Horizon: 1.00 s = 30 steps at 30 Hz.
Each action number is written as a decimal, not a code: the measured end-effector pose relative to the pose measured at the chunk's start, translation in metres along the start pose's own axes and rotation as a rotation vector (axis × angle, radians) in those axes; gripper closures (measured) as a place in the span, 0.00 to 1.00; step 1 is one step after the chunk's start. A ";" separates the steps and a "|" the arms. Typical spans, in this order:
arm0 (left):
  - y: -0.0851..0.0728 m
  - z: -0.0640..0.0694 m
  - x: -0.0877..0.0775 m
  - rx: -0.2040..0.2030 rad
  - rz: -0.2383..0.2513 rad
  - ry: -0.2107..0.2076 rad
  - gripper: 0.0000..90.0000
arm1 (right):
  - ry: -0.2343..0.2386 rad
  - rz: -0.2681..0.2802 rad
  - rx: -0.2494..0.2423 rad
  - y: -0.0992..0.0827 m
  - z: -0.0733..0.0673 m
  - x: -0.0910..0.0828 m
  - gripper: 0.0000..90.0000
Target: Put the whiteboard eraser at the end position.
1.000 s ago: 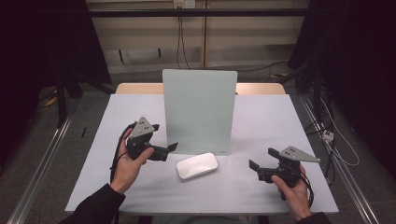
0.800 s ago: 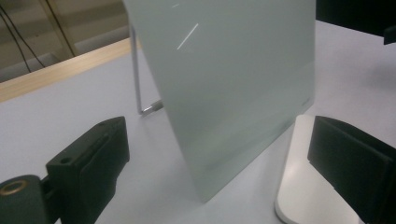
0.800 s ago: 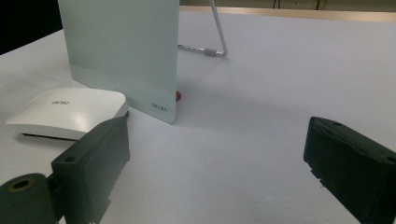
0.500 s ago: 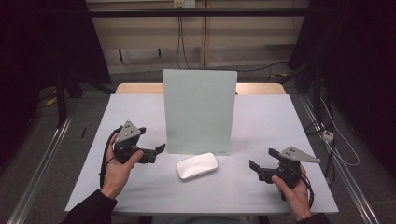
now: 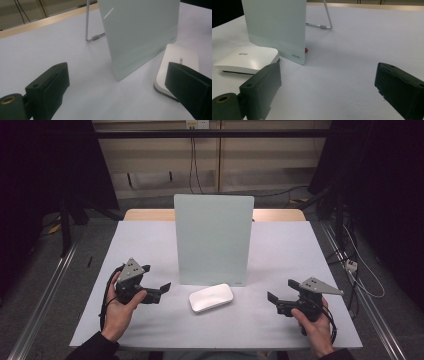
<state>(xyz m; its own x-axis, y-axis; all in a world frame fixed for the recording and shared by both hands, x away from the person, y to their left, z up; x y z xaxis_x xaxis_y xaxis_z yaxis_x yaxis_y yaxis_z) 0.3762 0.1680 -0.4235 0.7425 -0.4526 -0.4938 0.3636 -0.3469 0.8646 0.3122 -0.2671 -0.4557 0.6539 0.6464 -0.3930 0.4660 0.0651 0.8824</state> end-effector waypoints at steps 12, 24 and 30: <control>-0.015 0.005 -0.001 -0.012 -0.001 0.008 0.06 | -0.001 0.001 -0.002 0.000 0.000 0.000 0.07; -0.024 0.007 -0.010 -0.061 0.039 0.019 0.06 | -0.006 0.001 0.000 0.000 -0.001 -0.002 0.07; -0.028 0.005 -0.008 -0.062 0.029 0.023 0.06 | -0.009 0.001 -0.001 0.000 -0.001 -0.002 0.07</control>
<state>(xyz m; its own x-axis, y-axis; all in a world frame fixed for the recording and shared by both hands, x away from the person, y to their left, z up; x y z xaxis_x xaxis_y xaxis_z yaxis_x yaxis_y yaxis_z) 0.3570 0.1772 -0.4437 0.7657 -0.4428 -0.4665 0.3752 -0.2817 0.8831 0.3105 -0.2680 -0.4551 0.6598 0.6399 -0.3939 0.4643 0.0651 0.8833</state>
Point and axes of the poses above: each handheld gripper's, and its own axes: x roughly forward along the jaws, y roughly out of its top, z roughly to its right, the point moved 4 cm from there along x, roughly forward along the jaws, and after that the axes turned 13 degrees about y, right-handed, at the moved point
